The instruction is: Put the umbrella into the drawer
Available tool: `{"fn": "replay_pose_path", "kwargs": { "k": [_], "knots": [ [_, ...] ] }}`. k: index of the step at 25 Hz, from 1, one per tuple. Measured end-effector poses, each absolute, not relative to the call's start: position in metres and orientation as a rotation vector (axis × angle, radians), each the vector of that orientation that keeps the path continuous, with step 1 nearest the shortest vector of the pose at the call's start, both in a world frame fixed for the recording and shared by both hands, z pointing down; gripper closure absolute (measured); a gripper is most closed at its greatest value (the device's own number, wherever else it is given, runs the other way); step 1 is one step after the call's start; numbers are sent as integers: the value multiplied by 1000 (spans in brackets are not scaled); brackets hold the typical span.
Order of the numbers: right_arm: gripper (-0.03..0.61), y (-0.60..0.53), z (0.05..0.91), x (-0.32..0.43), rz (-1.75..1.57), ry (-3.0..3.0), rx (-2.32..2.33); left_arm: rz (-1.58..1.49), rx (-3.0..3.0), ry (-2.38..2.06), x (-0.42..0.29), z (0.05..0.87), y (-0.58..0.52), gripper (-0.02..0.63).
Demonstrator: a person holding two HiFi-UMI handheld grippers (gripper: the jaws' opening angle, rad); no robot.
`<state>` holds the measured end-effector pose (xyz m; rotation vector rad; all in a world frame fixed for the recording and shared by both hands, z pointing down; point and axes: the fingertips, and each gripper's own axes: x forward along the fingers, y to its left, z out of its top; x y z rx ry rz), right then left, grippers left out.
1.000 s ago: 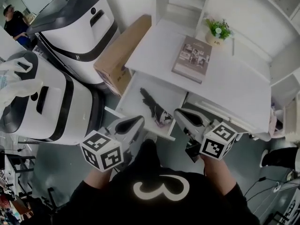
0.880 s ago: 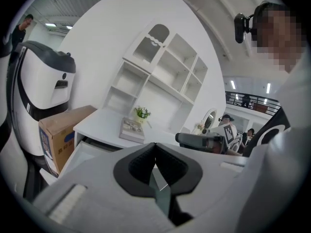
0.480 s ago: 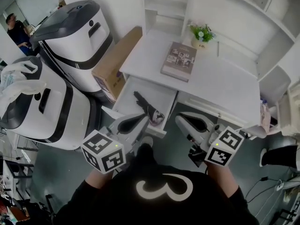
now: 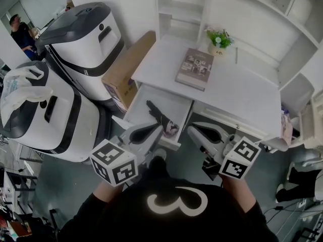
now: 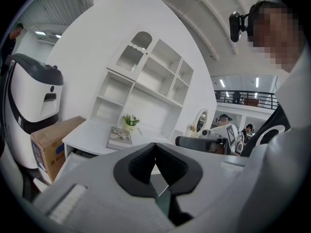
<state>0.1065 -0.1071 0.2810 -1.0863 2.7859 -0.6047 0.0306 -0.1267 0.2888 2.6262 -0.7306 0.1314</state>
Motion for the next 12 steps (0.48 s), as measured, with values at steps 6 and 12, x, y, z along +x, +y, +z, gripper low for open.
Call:
{"fn": "replay_pose_path", "kwargs": {
  "k": [6, 12],
  "knots": [
    [575, -111, 288, 103, -636, 2773, -1068, 143, 2613, -717, 31, 293, -129, 607],
    [575, -113, 291, 100, -659, 2765, -1057, 156, 2615, -707, 32, 293, -129, 607]
  ]
}}
